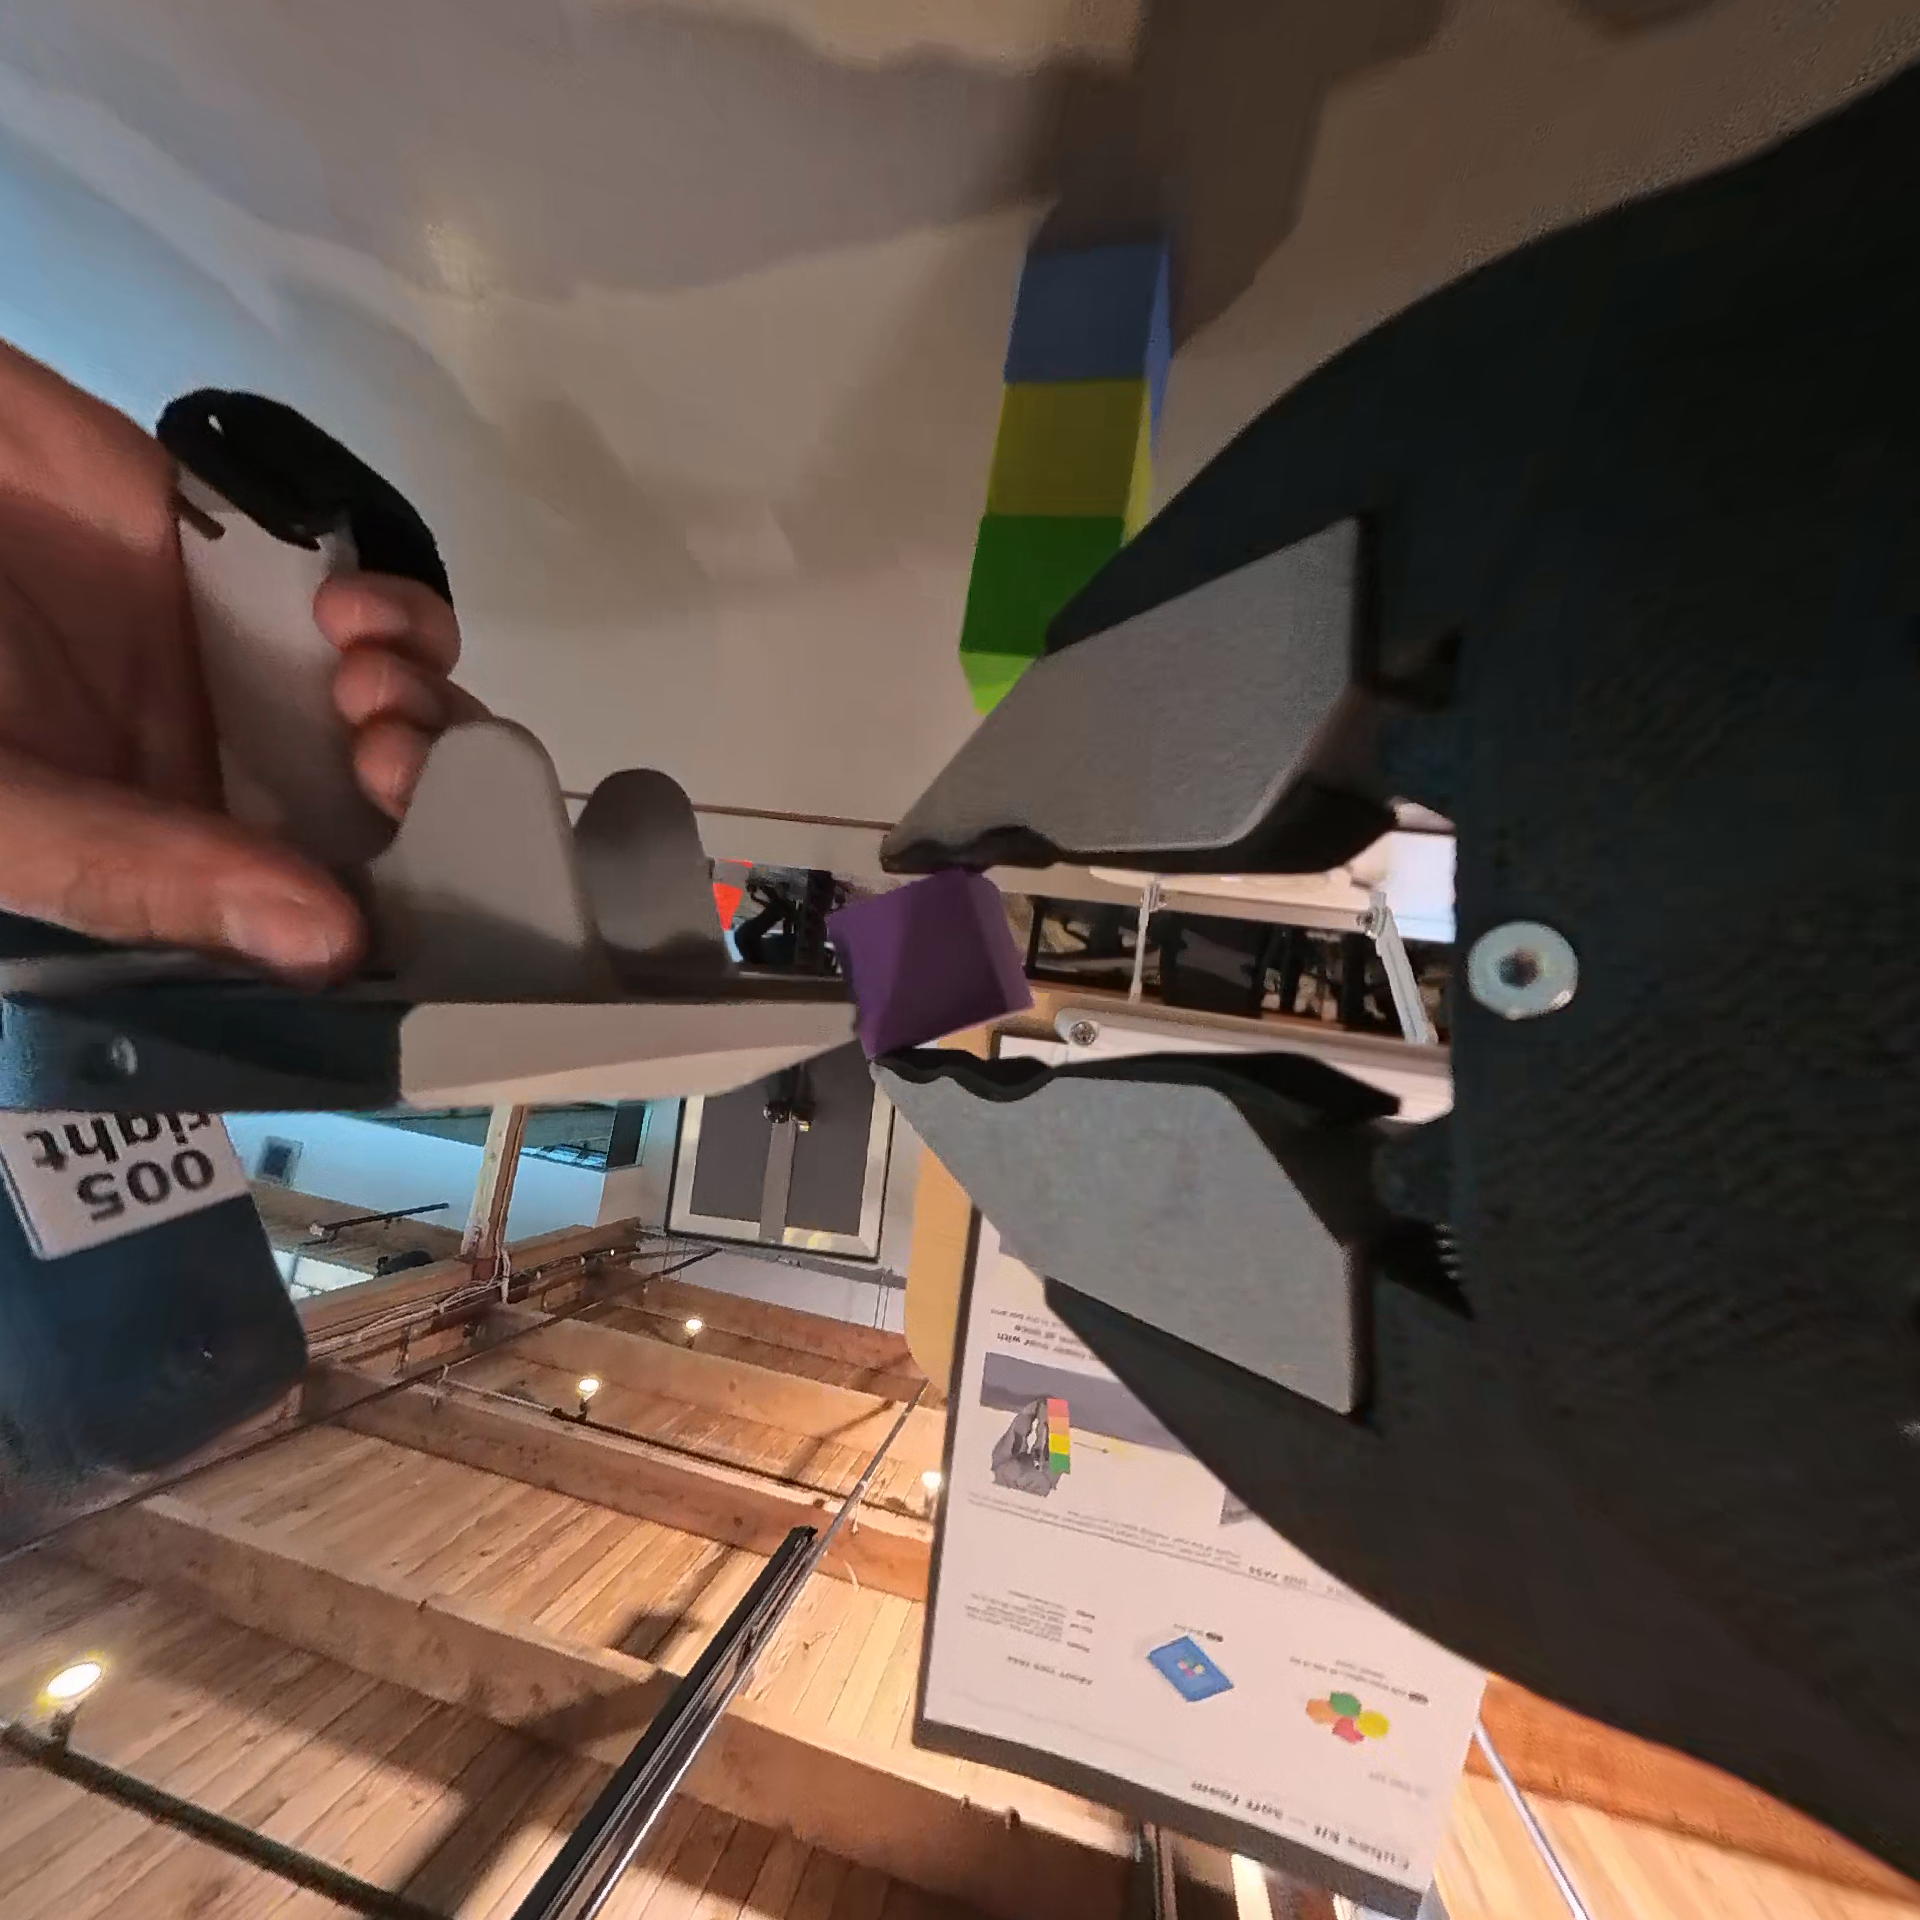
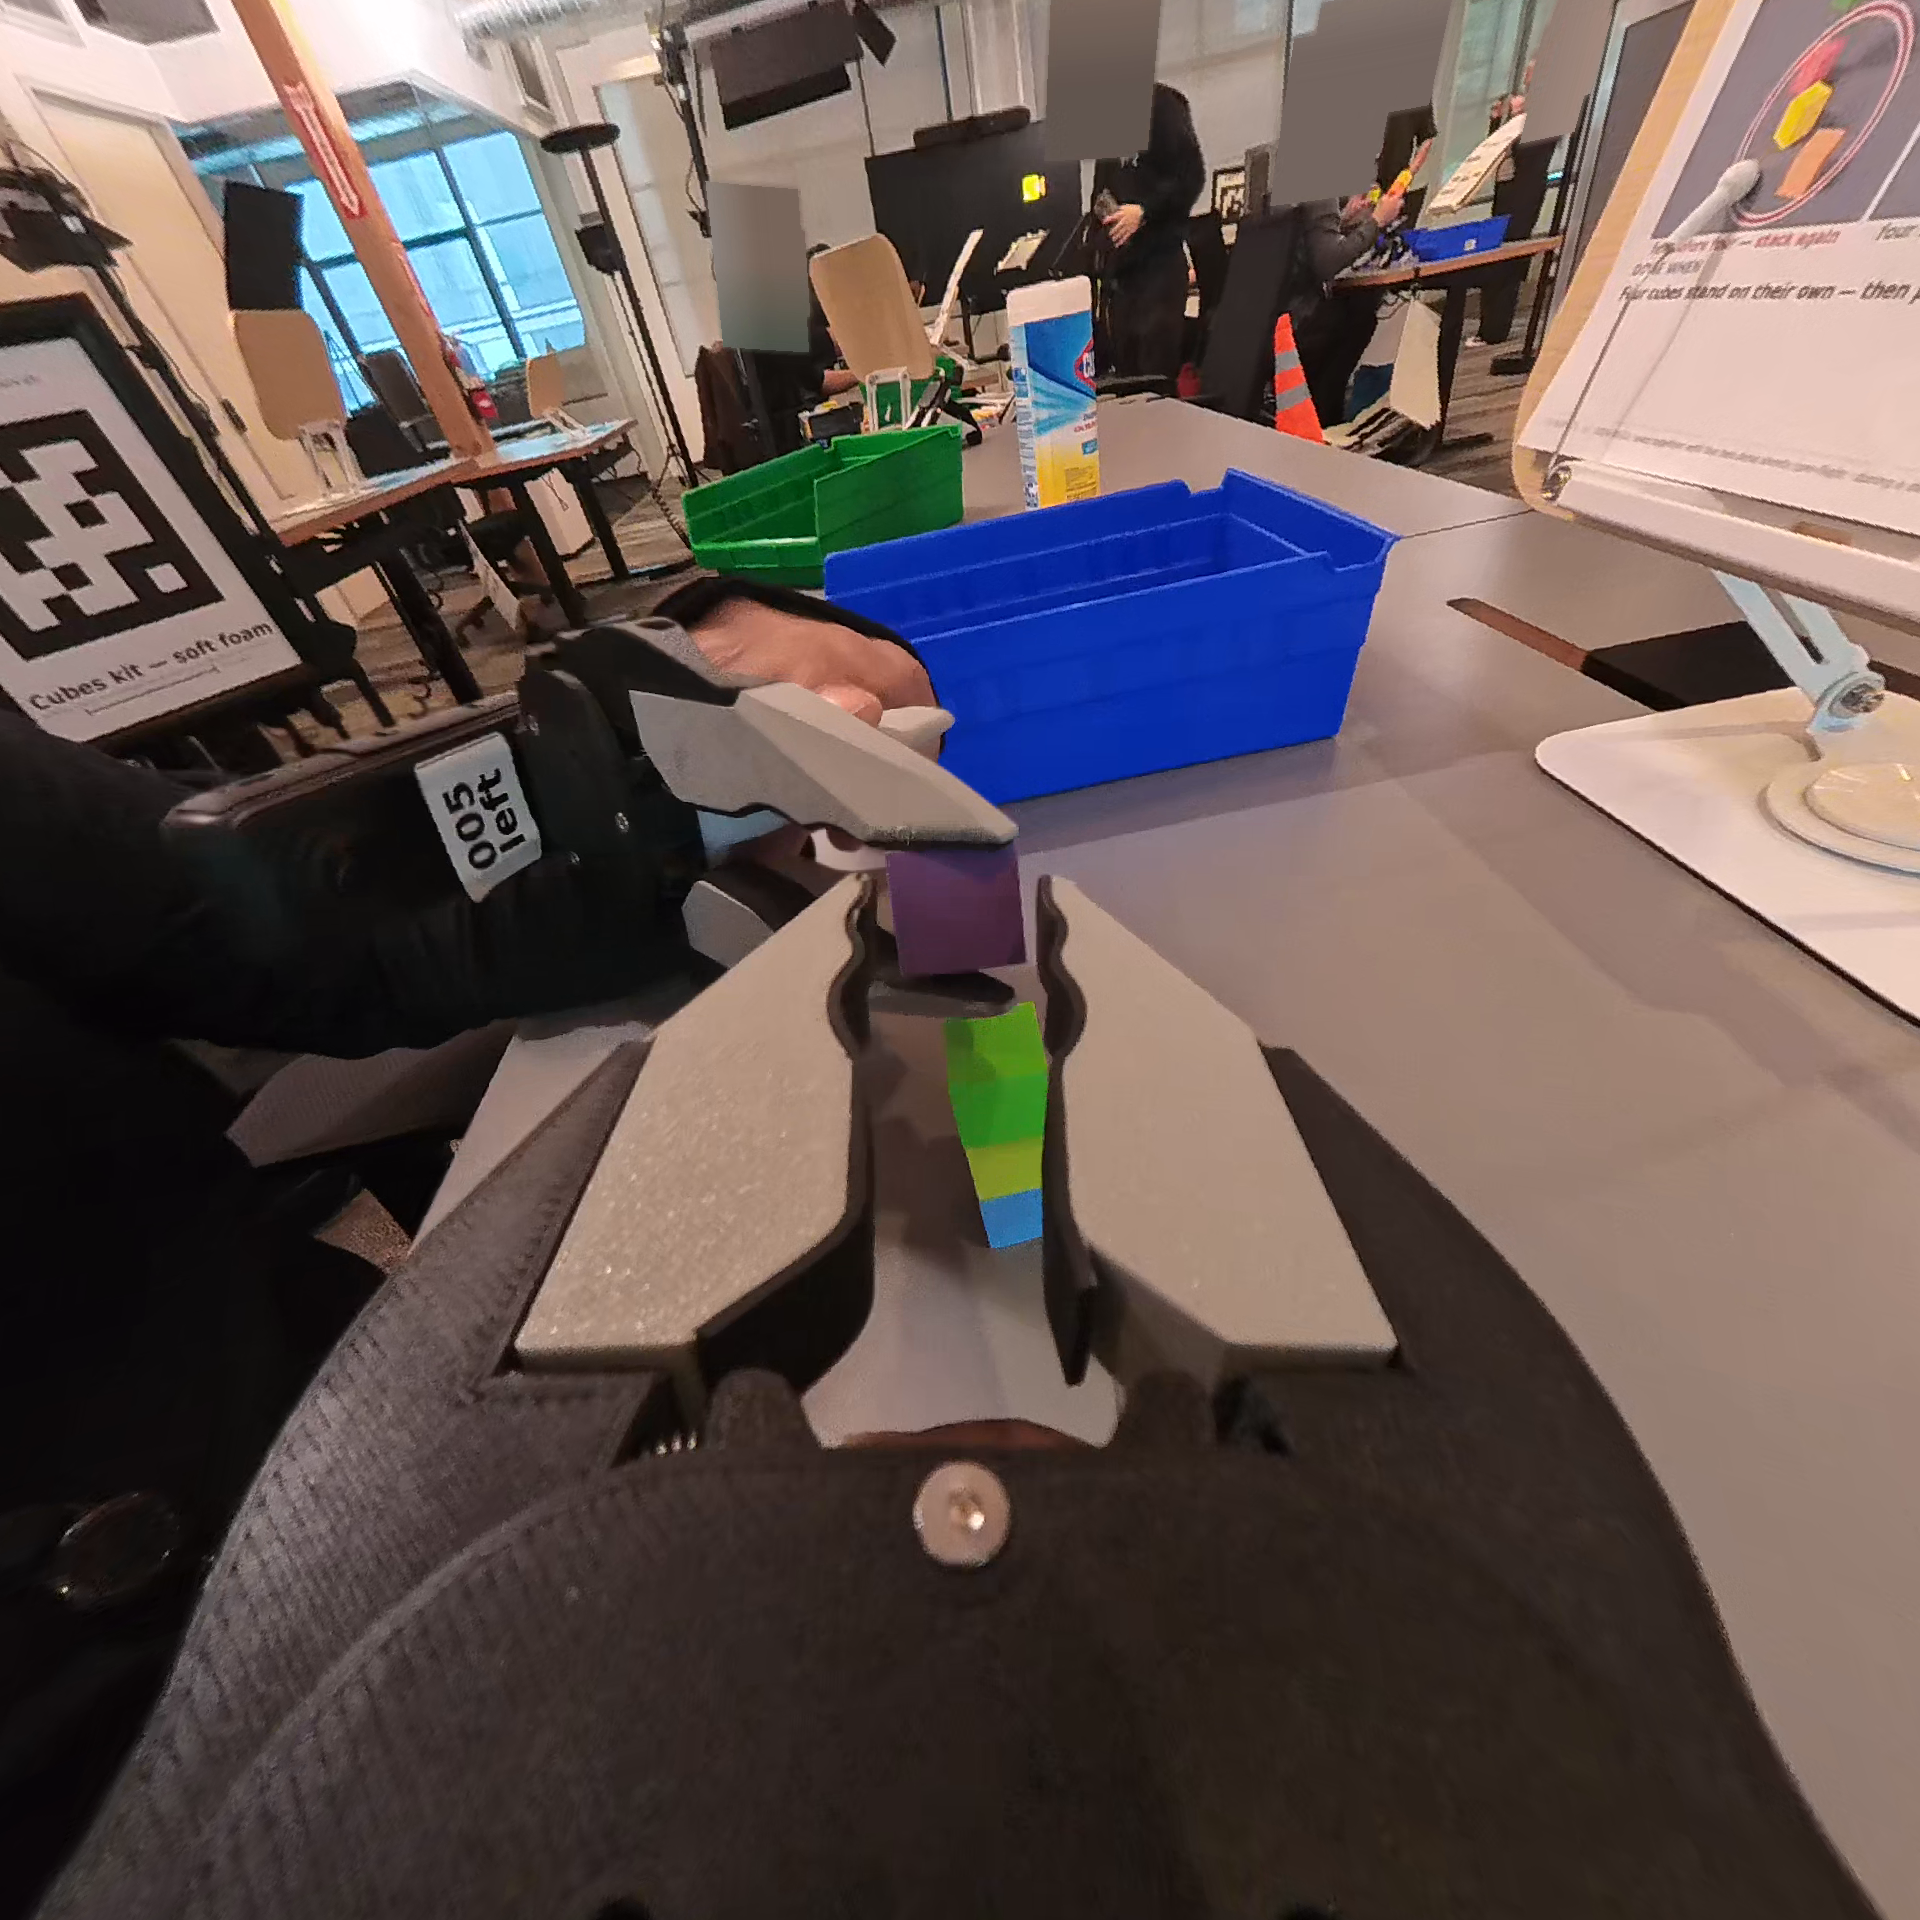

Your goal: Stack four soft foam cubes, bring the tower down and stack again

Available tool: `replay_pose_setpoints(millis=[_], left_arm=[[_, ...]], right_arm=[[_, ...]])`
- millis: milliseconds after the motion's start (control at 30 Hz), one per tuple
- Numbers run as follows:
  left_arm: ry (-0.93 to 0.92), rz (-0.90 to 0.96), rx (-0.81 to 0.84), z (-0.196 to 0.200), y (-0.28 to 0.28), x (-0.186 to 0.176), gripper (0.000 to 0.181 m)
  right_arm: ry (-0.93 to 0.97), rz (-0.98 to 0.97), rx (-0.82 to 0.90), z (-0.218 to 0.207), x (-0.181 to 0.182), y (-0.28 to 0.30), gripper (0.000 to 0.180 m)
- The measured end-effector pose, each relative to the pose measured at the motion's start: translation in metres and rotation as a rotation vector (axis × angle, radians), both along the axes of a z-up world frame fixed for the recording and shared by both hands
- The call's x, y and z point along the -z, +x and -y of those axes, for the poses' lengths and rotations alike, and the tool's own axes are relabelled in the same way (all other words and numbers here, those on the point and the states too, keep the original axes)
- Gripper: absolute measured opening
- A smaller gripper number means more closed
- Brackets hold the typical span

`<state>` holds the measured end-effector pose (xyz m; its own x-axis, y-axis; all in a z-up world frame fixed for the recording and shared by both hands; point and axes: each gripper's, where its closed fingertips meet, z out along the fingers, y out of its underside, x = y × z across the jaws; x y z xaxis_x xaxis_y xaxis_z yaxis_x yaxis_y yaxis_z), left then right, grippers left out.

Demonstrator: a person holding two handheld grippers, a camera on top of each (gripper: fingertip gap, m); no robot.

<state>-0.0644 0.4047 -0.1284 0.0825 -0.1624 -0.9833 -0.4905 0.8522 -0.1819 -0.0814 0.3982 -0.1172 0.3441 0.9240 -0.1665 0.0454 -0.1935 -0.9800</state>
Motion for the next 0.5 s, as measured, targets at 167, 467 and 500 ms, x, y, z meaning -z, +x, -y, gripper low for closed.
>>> replay_pose_setpoints(millis=[167,467,500], left_arm=[[0.045,-0.041,-0.011,0.0014,0.0026,0.0052,0.032],[0.058,-0.051,-0.015,0.0015,0.0045,0.0066,0.032],[0.056,-0.051,-0.016,0.0012,0.0046,0.0068,0.032]], right_arm=[[-0.003,0.027,-0.006,0.0011,0.0046,-0.0026,0.024],[-0.035,0.025,-0.026,0.0018,0.008,-0.002,0.024],[-0.037,0.026,-0.026,0.0017,0.0085,-0.002,0.024]])
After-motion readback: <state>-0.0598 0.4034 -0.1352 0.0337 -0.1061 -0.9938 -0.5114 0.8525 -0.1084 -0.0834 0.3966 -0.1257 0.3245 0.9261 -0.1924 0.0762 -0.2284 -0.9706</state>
